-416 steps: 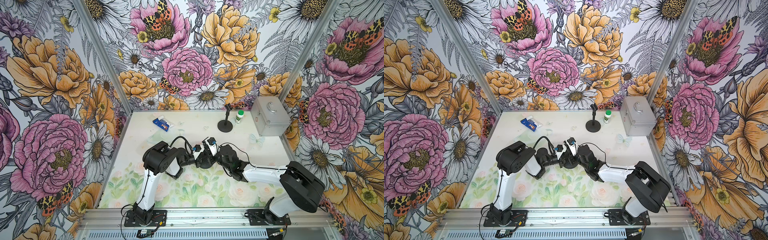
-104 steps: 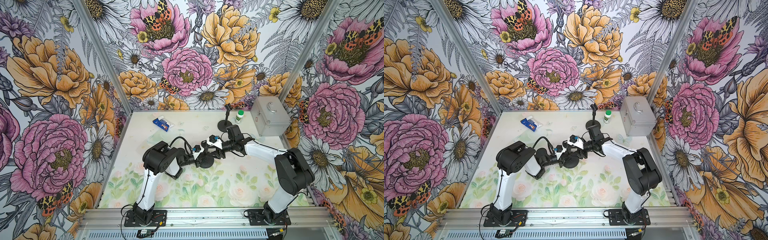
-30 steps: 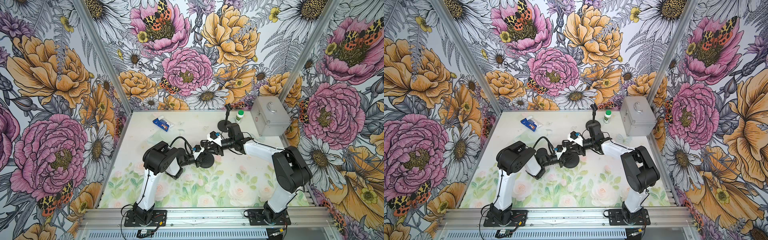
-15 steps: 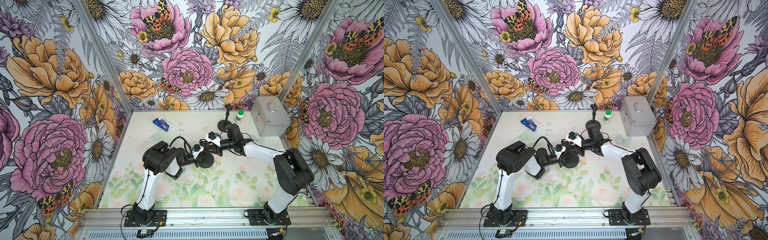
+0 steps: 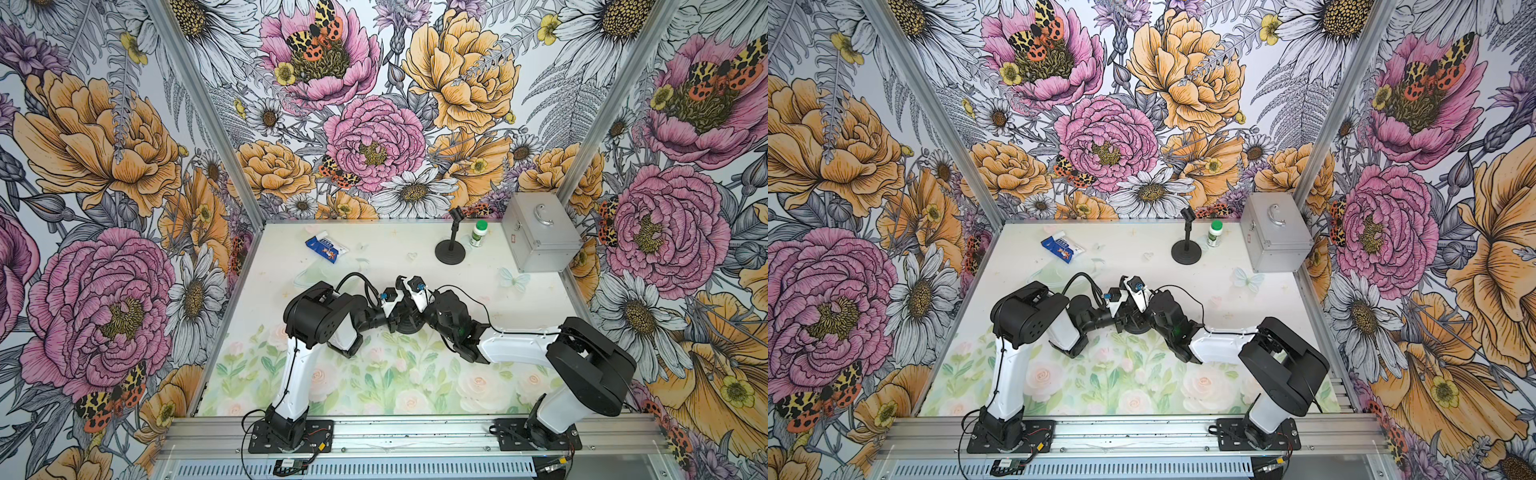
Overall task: Assemble a microphone stand
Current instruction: Screw the microphone stand pole into the microphone stand base.
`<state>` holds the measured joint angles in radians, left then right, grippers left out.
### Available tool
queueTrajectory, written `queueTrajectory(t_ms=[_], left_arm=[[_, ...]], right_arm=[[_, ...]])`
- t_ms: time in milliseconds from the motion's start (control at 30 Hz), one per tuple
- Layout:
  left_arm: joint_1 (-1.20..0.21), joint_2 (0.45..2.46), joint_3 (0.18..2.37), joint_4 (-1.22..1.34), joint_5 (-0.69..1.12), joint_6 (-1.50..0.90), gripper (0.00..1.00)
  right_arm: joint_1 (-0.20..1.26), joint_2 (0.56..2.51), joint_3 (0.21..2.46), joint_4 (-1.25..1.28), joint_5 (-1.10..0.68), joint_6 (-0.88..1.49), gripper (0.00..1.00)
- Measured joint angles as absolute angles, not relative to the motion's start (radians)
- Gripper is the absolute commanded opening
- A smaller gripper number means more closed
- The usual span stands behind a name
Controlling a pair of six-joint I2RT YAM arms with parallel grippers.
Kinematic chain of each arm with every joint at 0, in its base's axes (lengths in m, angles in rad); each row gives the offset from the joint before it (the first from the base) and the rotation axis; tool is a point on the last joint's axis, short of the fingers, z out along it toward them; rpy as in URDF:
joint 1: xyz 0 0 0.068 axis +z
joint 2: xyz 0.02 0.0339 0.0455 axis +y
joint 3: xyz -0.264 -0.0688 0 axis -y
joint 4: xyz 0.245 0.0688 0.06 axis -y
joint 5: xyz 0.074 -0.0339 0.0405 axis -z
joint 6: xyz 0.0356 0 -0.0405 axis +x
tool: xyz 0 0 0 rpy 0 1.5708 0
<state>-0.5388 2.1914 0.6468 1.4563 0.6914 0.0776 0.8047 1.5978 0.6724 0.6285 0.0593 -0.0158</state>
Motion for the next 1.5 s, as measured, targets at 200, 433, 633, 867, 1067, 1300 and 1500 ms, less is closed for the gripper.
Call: queueTrajectory(t_ms=[200,433,633,867,1067,1300,1500], left_arm=[[-0.556,2.191,0.652,1.452,0.685,0.089,0.18],[-0.567,2.191,0.654,1.448,0.689,0.089,0.18],[-0.567,2.191,0.655,1.448,0.69,0.088,0.18],[-0.565,2.191,0.658,1.441,0.692,0.066,0.18],[-0.545,2.192,0.659,1.441,0.69,0.043,0.18],[-0.526,2.194,0.658,1.452,0.695,0.043,0.18],[-0.527,2.194,0.662,1.449,0.692,0.06,0.18]], right_arm=[[0.583,1.59,0.729,0.451,-0.412,-0.214,0.55],[0.457,1.685,0.949,0.114,-0.843,-0.451,0.49],[0.441,1.757,1.045,0.015,-1.005,-0.506,0.25],[0.455,1.758,1.06,-0.012,-0.968,-0.507,0.0],[0.591,1.639,0.913,0.186,-0.503,-0.223,0.0],[0.805,1.636,0.743,0.564,0.101,0.029,0.0],[0.686,1.63,0.726,0.585,-0.178,-0.076,0.41]])
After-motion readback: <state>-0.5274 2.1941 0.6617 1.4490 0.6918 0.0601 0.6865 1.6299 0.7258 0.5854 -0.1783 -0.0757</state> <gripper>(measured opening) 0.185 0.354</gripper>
